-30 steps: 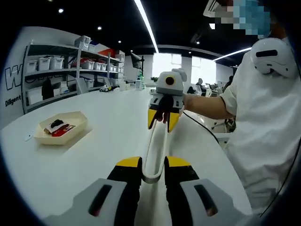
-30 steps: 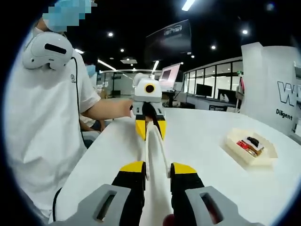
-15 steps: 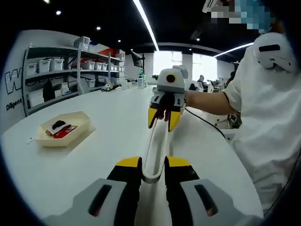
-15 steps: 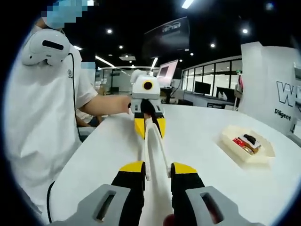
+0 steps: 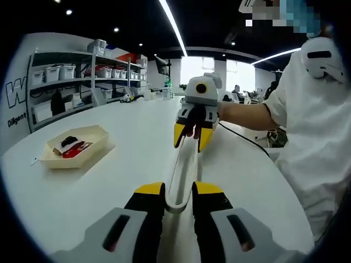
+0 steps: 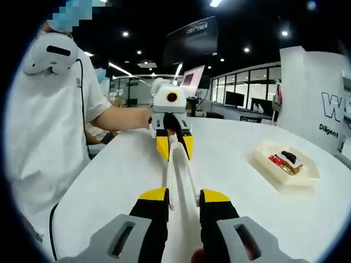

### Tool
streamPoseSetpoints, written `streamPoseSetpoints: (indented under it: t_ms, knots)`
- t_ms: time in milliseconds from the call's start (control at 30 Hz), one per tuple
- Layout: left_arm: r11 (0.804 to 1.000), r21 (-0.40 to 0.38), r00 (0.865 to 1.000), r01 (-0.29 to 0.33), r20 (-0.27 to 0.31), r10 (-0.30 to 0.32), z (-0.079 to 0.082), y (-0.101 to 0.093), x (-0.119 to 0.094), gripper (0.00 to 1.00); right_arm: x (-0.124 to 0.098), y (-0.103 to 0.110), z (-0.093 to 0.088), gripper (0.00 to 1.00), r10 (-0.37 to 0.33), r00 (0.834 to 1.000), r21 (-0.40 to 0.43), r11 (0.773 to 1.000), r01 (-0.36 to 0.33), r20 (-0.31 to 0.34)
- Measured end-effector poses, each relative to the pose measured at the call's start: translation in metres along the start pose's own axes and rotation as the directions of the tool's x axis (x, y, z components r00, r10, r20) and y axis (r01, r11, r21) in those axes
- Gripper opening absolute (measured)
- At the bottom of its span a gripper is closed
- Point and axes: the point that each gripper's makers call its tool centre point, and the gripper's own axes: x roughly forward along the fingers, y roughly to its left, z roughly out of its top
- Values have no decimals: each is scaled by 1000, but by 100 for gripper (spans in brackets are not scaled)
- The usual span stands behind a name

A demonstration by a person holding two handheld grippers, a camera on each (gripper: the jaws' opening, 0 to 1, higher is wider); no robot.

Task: Place the target food into the container with the food tongs after gripping and lifting it, then release it inside without dropping or visibly crushing the food.

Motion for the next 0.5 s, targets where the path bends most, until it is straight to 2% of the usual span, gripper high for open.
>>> streamPoseSetpoints:
  t_ms: [500]
  knots:
    - [1000,-11,1000,-3,-26,3,-9,9,7,18,3,-8,-11,16,6,999,10,1000,-6,-36]
